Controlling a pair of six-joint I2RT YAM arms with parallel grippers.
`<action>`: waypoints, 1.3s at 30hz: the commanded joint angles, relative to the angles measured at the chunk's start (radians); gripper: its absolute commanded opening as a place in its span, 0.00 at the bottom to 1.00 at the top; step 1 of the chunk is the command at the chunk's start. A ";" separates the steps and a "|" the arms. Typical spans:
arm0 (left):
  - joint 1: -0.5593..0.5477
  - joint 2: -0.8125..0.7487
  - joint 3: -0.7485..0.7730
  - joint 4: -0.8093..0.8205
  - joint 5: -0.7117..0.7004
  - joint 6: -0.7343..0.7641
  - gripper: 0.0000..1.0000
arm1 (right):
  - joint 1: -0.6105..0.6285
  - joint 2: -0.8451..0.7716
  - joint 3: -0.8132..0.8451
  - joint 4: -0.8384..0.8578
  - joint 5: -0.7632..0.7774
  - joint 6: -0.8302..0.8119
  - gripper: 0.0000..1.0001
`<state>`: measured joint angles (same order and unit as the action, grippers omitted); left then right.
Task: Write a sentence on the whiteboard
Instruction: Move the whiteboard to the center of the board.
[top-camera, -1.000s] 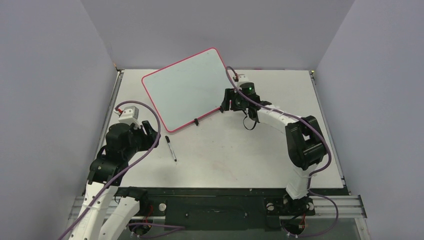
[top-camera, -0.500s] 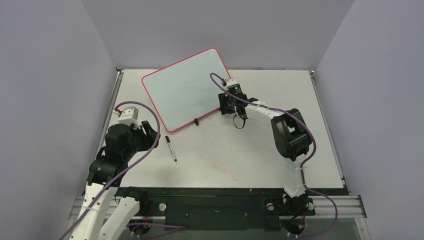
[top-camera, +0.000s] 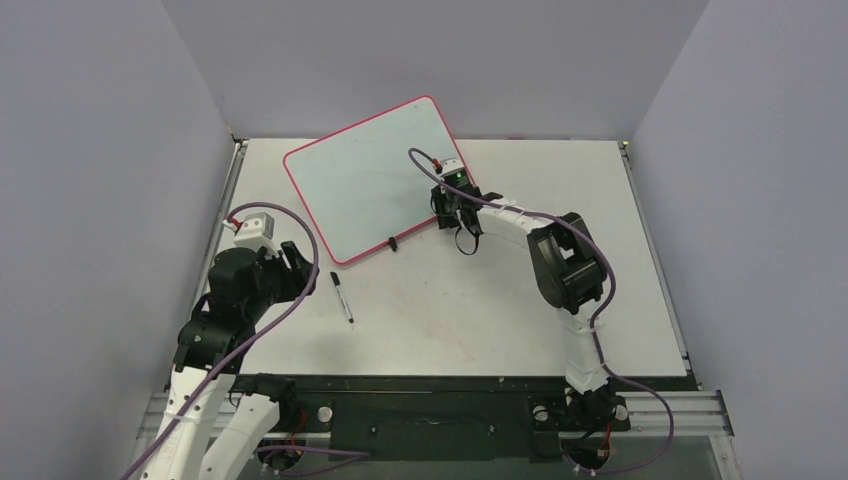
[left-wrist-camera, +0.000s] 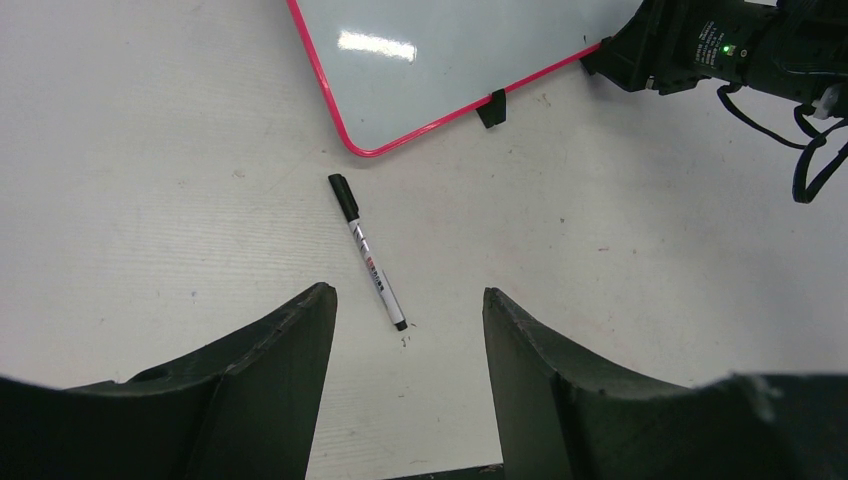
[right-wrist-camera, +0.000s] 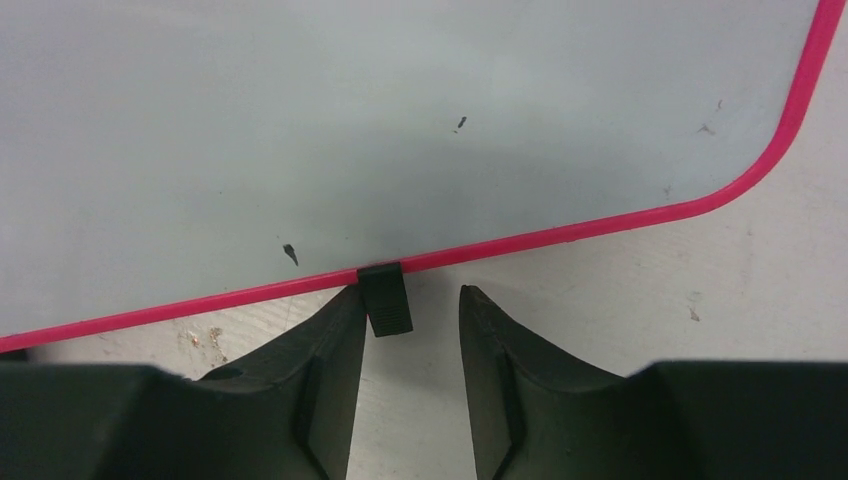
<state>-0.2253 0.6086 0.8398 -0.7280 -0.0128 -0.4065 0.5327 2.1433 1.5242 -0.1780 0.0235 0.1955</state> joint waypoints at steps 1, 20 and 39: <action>0.010 -0.007 -0.002 0.057 0.013 0.009 0.53 | 0.013 0.021 0.062 -0.004 0.021 -0.006 0.33; 0.021 -0.006 -0.004 0.058 0.039 0.011 0.53 | 0.031 0.030 0.054 -0.025 0.030 -0.036 0.00; 0.021 -0.009 -0.003 0.056 0.038 0.012 0.53 | 0.050 -0.259 -0.386 0.038 0.199 0.113 0.00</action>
<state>-0.2119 0.6048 0.8398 -0.7246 0.0135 -0.4065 0.5842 1.9640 1.2213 -0.1059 0.1310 0.2771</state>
